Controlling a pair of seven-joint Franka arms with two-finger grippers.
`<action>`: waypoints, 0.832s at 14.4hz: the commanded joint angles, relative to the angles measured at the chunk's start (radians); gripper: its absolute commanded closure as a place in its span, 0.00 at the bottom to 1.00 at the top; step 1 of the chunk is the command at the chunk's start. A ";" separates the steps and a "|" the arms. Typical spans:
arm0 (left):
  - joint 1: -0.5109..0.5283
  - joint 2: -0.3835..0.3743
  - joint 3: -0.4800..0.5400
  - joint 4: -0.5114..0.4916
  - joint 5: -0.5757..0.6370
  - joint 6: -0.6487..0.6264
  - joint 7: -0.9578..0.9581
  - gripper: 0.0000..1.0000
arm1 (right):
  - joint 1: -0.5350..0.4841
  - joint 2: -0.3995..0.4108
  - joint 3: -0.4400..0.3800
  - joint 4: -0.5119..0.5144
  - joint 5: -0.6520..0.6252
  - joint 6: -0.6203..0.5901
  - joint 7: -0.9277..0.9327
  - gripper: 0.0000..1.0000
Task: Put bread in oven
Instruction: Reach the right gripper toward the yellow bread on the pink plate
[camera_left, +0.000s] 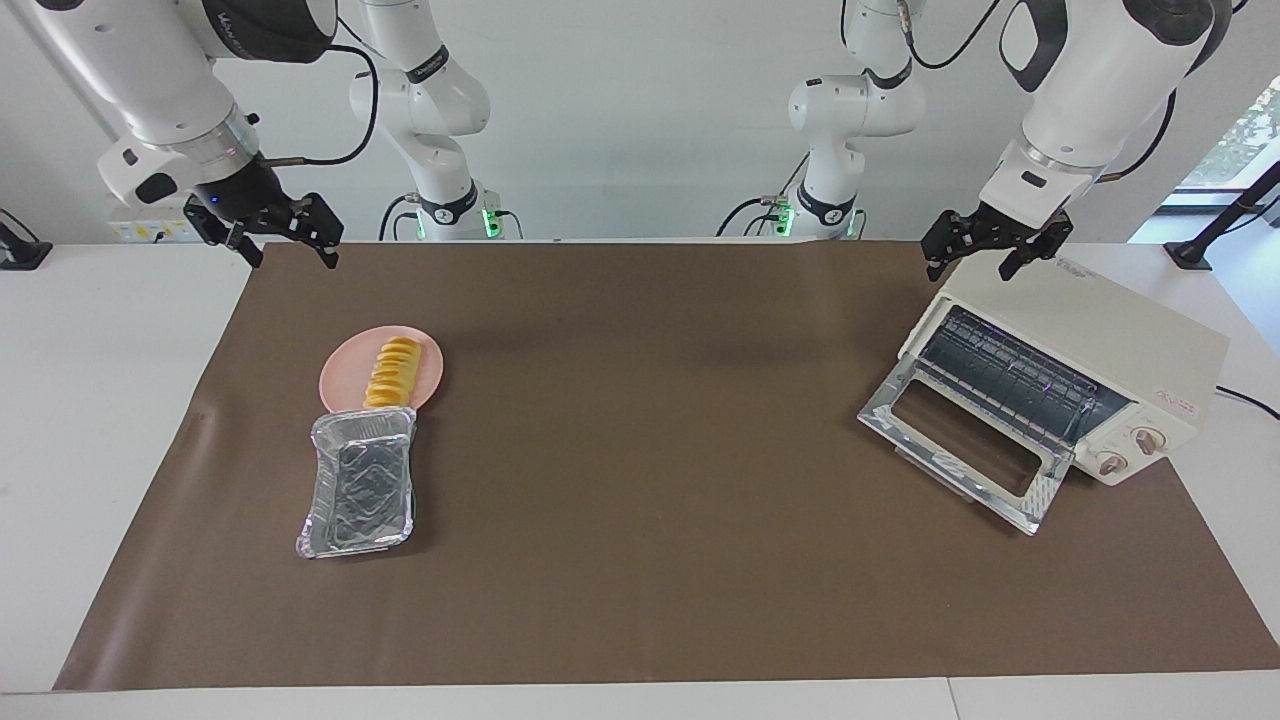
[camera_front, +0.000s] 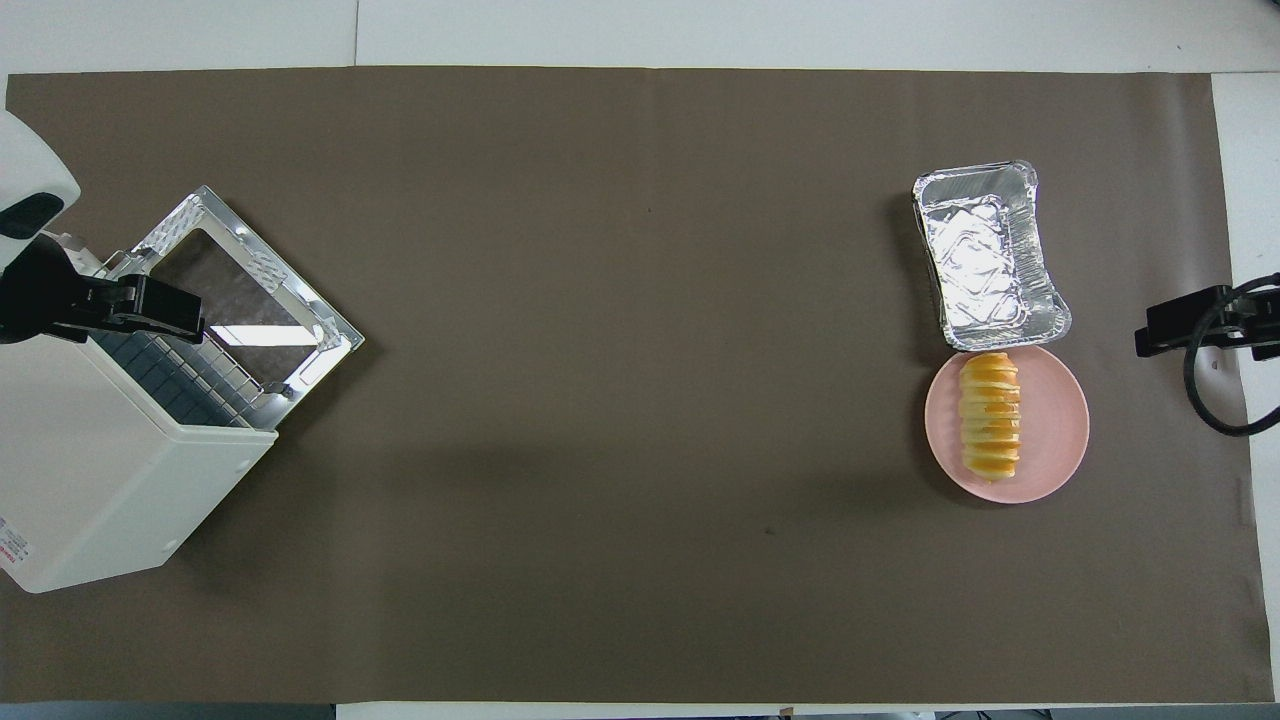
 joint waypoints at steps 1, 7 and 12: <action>0.020 -0.008 -0.010 -0.001 -0.008 -0.001 0.011 0.00 | -0.002 -0.083 0.010 -0.156 0.001 0.076 -0.015 0.00; 0.020 -0.008 -0.010 -0.001 -0.008 -0.001 0.011 0.00 | 0.001 -0.146 0.015 -0.492 0.002 0.354 -0.021 0.00; 0.020 -0.008 -0.010 -0.001 -0.008 -0.001 0.011 0.00 | 0.075 -0.109 0.023 -0.619 0.006 0.518 0.007 0.00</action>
